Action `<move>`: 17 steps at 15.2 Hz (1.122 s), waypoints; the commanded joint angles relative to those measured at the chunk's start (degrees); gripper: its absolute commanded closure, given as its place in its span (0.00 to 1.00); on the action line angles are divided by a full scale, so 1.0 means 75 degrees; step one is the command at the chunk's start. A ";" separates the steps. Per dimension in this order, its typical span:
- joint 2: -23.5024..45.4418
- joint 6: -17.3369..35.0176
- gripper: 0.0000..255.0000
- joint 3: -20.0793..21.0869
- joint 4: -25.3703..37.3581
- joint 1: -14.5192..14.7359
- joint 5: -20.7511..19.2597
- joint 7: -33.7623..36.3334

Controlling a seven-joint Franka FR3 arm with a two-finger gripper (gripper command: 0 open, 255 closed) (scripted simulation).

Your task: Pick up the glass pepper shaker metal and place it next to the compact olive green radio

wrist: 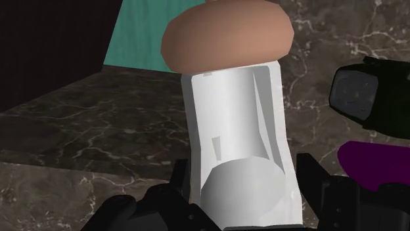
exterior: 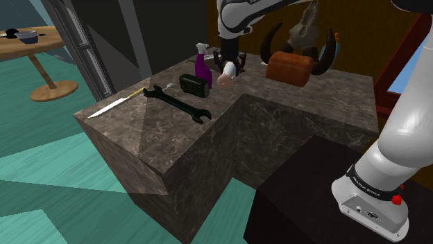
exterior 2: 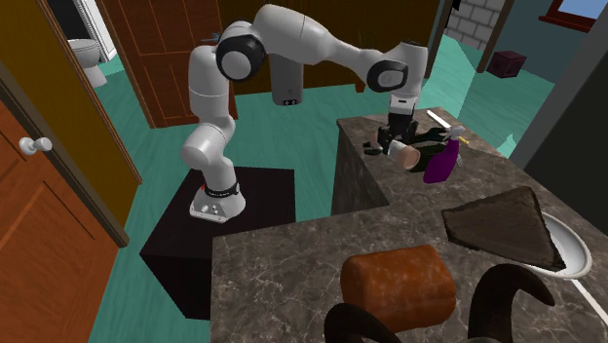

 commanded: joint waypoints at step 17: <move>0.0675 0.1616 1.00 -0.0106 -0.0980 0.0039 -0.0340 0.0331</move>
